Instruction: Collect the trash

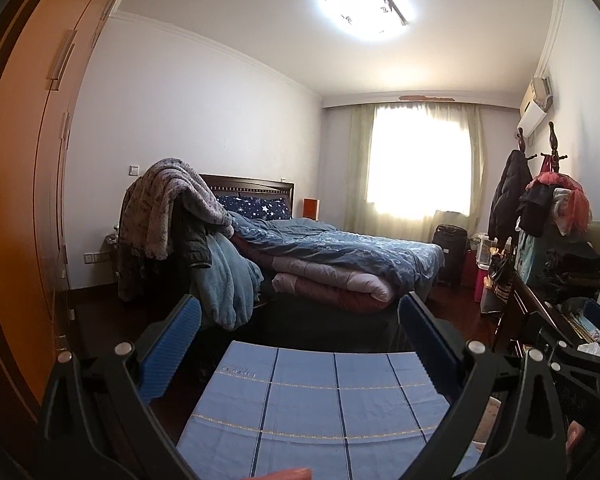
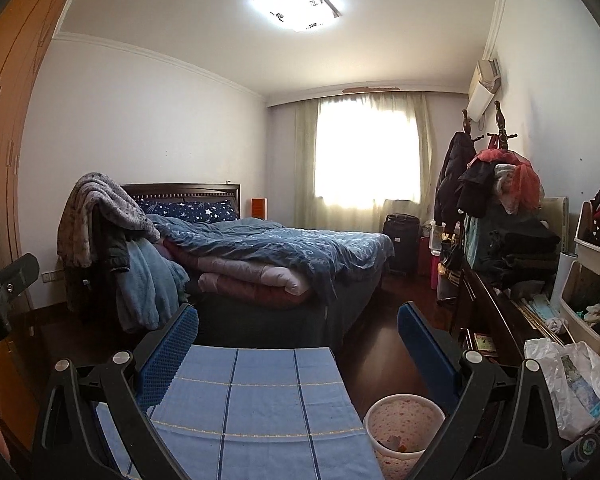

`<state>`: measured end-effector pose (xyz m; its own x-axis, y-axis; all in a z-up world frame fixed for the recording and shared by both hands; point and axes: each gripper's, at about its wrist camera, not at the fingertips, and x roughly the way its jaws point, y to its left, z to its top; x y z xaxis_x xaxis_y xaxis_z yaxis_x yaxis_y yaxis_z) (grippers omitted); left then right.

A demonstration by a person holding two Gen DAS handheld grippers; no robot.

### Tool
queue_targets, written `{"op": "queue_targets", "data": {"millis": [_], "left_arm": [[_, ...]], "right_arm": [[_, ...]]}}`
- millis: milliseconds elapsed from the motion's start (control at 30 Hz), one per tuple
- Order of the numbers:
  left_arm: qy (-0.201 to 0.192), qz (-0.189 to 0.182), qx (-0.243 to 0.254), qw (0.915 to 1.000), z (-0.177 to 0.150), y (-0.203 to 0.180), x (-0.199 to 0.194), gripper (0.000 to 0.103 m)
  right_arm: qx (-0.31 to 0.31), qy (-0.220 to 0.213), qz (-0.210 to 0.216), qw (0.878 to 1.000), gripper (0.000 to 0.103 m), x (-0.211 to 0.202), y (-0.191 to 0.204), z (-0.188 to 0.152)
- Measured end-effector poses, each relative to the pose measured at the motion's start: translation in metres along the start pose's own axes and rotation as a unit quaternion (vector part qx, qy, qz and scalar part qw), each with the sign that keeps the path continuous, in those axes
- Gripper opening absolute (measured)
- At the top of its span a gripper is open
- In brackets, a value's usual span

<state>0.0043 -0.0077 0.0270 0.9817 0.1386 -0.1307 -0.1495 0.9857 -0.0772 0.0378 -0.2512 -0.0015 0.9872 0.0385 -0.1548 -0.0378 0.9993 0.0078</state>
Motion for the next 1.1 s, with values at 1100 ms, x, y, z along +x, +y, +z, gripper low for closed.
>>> {"op": "queue_targets", "data": {"millis": [1100], "left_arm": [[0.002,-0.012,-0.008,0.9999,-0.0009,0.0064,0.0023,0.099]], "right_arm": [[-0.007,0.006,0.004,1.0,0.099,-0.0026,-0.0004,-0.0018]]}}
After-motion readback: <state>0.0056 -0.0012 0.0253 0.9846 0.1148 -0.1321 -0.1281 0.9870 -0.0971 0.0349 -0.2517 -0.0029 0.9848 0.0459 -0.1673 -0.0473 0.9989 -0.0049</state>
